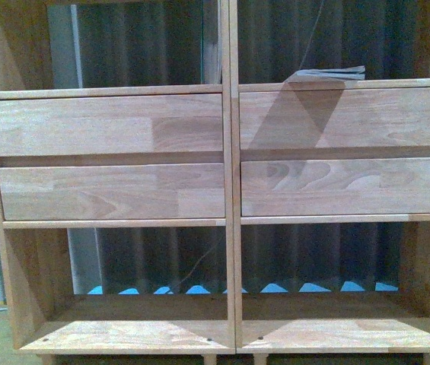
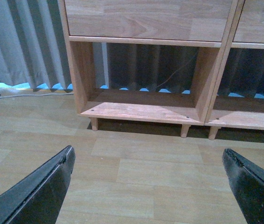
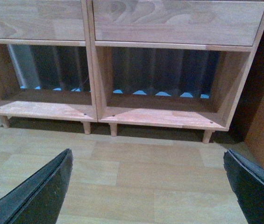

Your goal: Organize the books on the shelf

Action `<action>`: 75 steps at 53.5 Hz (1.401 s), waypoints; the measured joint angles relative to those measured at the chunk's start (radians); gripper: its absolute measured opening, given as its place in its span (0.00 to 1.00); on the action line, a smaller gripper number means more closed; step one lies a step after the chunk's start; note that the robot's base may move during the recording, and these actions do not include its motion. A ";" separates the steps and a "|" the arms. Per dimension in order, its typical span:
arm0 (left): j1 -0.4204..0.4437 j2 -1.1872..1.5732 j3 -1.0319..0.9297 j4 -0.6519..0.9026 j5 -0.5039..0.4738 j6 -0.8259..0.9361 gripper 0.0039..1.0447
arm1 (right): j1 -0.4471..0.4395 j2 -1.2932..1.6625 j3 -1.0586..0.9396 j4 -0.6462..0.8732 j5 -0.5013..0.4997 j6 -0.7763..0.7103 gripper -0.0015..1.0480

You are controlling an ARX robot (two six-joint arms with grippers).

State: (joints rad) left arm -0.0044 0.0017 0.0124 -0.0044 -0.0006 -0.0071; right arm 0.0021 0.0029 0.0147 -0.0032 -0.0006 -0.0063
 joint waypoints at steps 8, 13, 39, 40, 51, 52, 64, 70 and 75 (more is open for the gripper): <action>0.000 0.000 0.000 0.000 0.000 0.000 0.93 | 0.000 0.000 0.000 0.000 0.000 0.000 0.93; 0.000 0.000 0.000 0.000 0.000 0.000 0.93 | 0.000 0.000 0.000 0.000 0.000 0.000 0.93; 0.000 -0.001 0.000 0.000 0.001 0.000 0.93 | 0.000 0.000 0.000 0.000 0.000 0.000 0.93; 0.000 -0.001 0.000 0.000 0.000 0.000 0.93 | 0.000 0.000 0.000 0.000 0.000 0.000 0.93; 0.000 0.000 0.000 0.000 0.000 0.000 0.93 | 0.000 0.000 0.000 0.000 0.000 0.000 0.93; 0.000 0.000 0.000 0.000 0.000 0.000 0.93 | 0.000 0.000 0.000 0.000 0.000 0.000 0.93; 0.000 0.000 0.000 0.000 0.000 0.000 0.93 | 0.000 0.000 0.000 0.000 0.000 0.000 0.93; 0.000 0.000 0.000 0.000 0.000 0.000 0.93 | 0.000 0.000 0.000 0.000 0.000 0.000 0.93; 0.000 0.000 0.000 0.000 0.000 0.000 0.93 | 0.000 0.000 0.000 0.000 0.000 0.000 0.93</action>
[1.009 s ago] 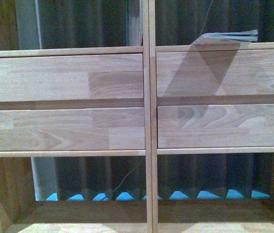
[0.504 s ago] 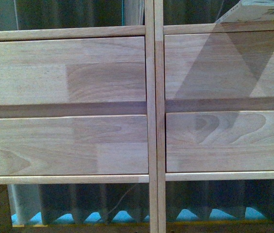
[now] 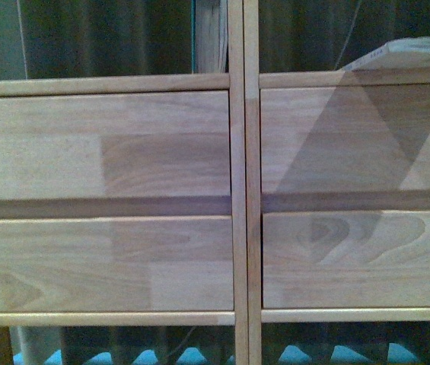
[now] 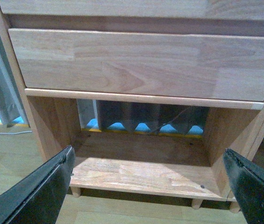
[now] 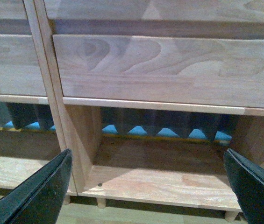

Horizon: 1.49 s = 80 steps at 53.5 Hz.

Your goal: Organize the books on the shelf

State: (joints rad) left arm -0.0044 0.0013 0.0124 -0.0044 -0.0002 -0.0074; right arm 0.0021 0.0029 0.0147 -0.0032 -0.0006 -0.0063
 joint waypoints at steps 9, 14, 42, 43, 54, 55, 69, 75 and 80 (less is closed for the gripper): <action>0.000 0.000 0.000 0.000 0.000 0.002 0.93 | 0.000 0.000 0.000 0.000 0.000 0.003 0.93; 0.000 0.000 0.000 0.000 0.000 0.002 0.93 | 0.000 0.000 0.000 0.000 0.000 0.003 0.93; 0.000 0.000 0.000 0.000 0.000 0.003 0.93 | -0.063 0.966 0.412 0.618 -0.354 0.475 0.93; 0.000 0.000 0.000 0.000 0.000 0.003 0.93 | -0.057 1.005 0.440 0.634 -0.345 0.487 0.93; 0.000 0.000 0.000 0.000 0.000 0.003 0.93 | -0.039 1.337 0.688 0.671 -0.261 0.629 0.93; 0.000 0.000 0.000 0.000 0.000 0.003 0.93 | -0.040 1.349 0.700 0.672 -0.258 0.633 0.93; 0.000 0.000 0.000 0.000 0.000 0.003 0.93 | -0.067 1.521 0.851 0.694 -0.226 0.818 0.93; 0.000 0.000 0.000 0.000 0.000 0.003 0.93 | -0.090 1.536 0.869 0.699 -0.225 0.867 0.93; 0.000 0.000 0.000 0.000 0.000 0.003 0.93 | -0.107 1.532 0.868 0.711 -0.246 0.911 0.93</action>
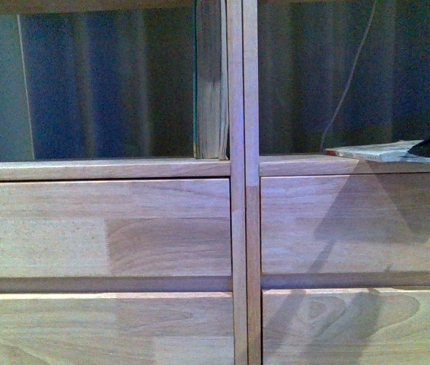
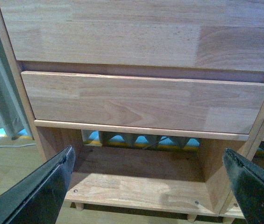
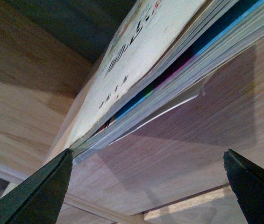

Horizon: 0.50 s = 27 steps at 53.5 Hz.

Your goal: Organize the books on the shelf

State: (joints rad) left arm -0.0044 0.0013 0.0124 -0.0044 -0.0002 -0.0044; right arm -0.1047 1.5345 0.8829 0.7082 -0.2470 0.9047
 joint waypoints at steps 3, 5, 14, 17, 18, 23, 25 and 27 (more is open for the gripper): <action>0.000 0.000 0.000 0.000 0.000 0.000 0.93 | -0.008 -0.012 -0.008 0.010 -0.021 0.027 0.93; 0.000 0.000 0.000 0.000 0.000 0.000 0.93 | -0.012 -0.023 -0.017 0.017 -0.037 0.040 0.93; 0.000 0.000 0.000 0.000 0.000 0.000 0.93 | -0.013 -0.084 -0.042 0.027 -0.082 0.099 0.93; 0.000 0.000 0.000 0.000 0.000 0.000 0.93 | -0.012 -0.088 -0.027 0.023 -0.082 0.121 0.93; 0.000 0.000 0.000 0.000 0.000 0.000 0.93 | -0.012 -0.087 -0.016 0.017 -0.078 0.126 0.93; 0.000 0.000 0.000 0.000 0.000 0.000 0.93 | -0.011 -0.073 0.030 -0.009 -0.063 0.145 0.93; 0.000 0.000 0.000 0.000 0.000 0.000 0.93 | -0.012 -0.057 0.062 -0.024 -0.058 0.169 0.93; 0.000 0.000 0.000 0.000 0.000 0.000 0.93 | -0.012 -0.042 0.086 -0.036 -0.050 0.184 0.93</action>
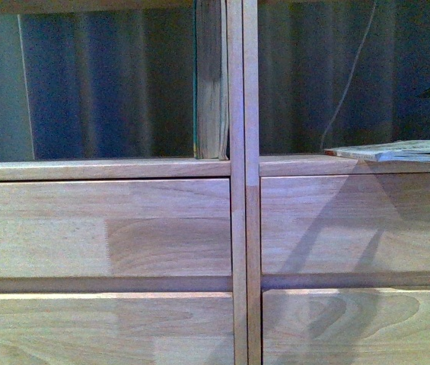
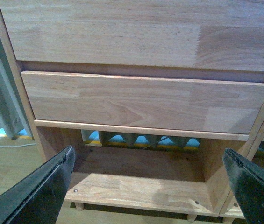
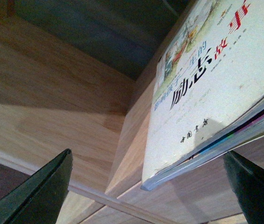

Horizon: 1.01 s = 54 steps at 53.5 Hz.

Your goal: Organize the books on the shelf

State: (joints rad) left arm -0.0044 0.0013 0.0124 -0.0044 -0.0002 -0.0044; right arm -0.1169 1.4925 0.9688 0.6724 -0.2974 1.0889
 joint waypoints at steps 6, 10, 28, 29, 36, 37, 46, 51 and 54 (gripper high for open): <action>0.000 0.000 0.000 0.000 0.000 0.000 0.93 | -0.004 0.047 0.051 -0.036 0.021 0.027 0.93; 0.000 0.000 0.000 0.000 0.000 0.000 0.93 | -0.006 0.062 0.068 -0.048 0.028 0.038 0.93; 0.000 0.000 0.000 0.000 0.000 0.000 0.93 | -0.006 0.098 0.092 -0.074 0.082 0.050 0.93; 0.000 0.000 0.000 0.000 0.000 0.000 0.93 | -0.006 0.099 0.092 -0.074 0.085 0.052 0.93; 0.000 0.000 0.000 0.000 0.000 0.000 0.93 | -0.007 0.100 0.108 -0.079 0.095 0.060 0.82; 0.000 0.000 0.000 0.000 0.000 0.000 0.93 | -0.007 0.100 0.109 -0.080 0.096 0.060 0.81; 0.000 0.000 0.000 0.000 0.000 0.000 0.93 | -0.008 0.100 0.130 -0.095 0.098 0.058 0.56; 0.000 0.000 0.000 0.000 0.000 0.000 0.93 | -0.008 0.100 0.137 -0.114 0.104 0.050 0.43; 0.000 0.000 0.000 0.000 0.000 0.000 0.93 | -0.008 0.100 0.139 -0.117 0.105 0.045 0.35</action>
State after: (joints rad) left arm -0.0044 0.0013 0.0124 -0.0044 -0.0002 -0.0044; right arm -0.1246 1.5929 1.1076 0.5549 -0.1928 1.1339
